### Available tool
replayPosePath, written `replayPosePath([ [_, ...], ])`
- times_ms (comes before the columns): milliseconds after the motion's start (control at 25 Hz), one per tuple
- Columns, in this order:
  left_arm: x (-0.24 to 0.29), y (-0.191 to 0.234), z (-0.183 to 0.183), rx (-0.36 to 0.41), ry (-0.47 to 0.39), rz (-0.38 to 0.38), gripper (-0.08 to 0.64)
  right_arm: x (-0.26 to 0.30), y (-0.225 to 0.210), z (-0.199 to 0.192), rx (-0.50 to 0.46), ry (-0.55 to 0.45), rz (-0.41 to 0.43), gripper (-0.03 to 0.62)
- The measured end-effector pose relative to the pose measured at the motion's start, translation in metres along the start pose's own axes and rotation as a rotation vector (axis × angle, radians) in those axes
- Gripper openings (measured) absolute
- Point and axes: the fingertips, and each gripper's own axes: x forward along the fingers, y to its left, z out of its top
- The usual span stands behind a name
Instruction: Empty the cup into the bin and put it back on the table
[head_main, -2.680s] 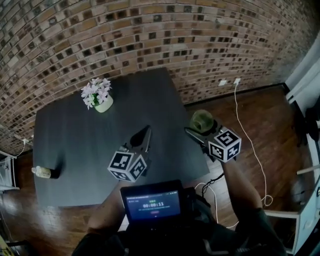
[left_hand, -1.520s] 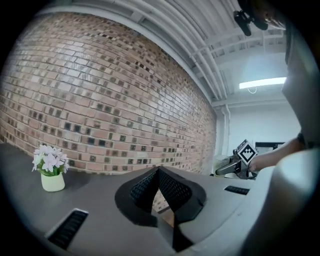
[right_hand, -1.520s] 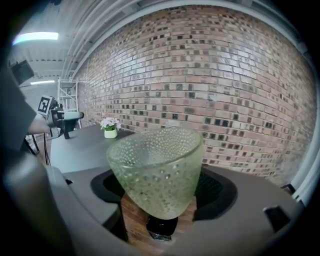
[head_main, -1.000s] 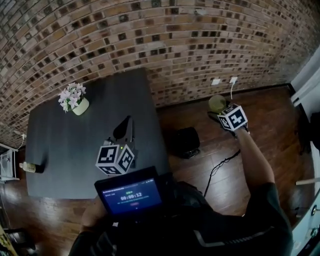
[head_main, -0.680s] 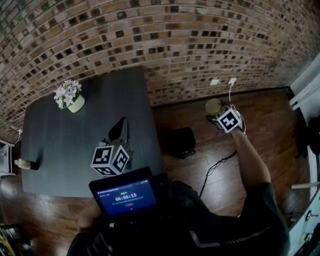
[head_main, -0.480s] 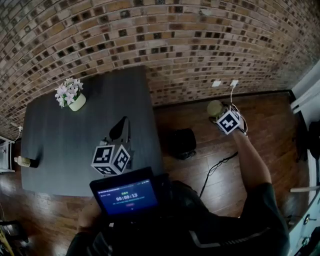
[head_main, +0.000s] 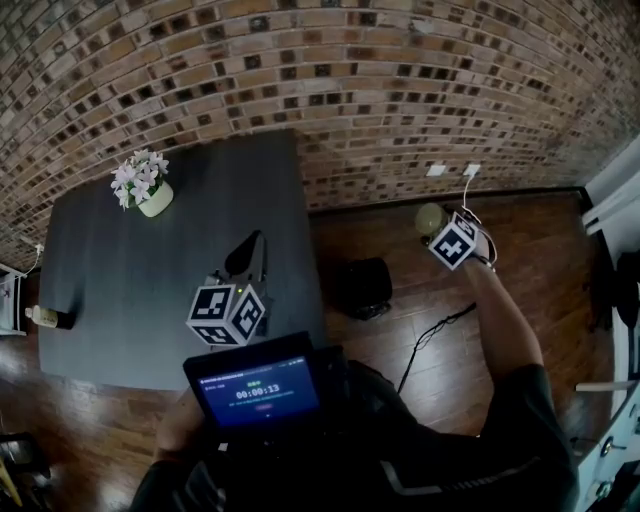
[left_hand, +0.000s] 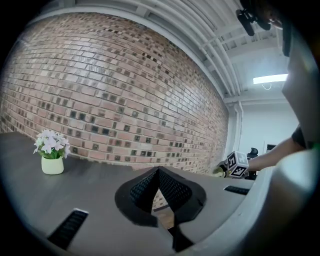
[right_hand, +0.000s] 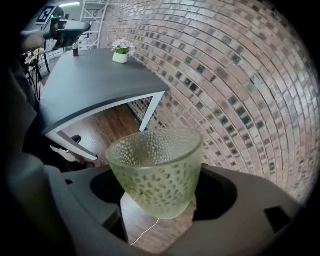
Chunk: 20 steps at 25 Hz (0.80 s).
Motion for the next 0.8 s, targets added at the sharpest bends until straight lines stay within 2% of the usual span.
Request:
replayPosePath([
  [160, 0.002, -0.003, -0.005, -0.01, 0.007, -0.007, -0.008, -0.006, -0.009, -0.002, -0.048, 0.057, -0.049, 0.391],
  [440, -0.002, 0.007, 0.0, -0.031, -0.013, 0.006, -0.008, 0.004, -0.001, 0.0, -0.121, 0.109, -0.012, 0.391],
  [640, -0.003, 0.008, 0.0, -0.027, -0.016, 0.016, -0.008, -0.001, -0.008, -0.005, -0.193, 0.177, -0.057, 0.392],
  [800, -0.002, 0.004, -0.001, -0.028, -0.015, 0.0, -0.008, 0.003, -0.004, -0.011, -0.261, 0.235, -0.05, 0.392],
])
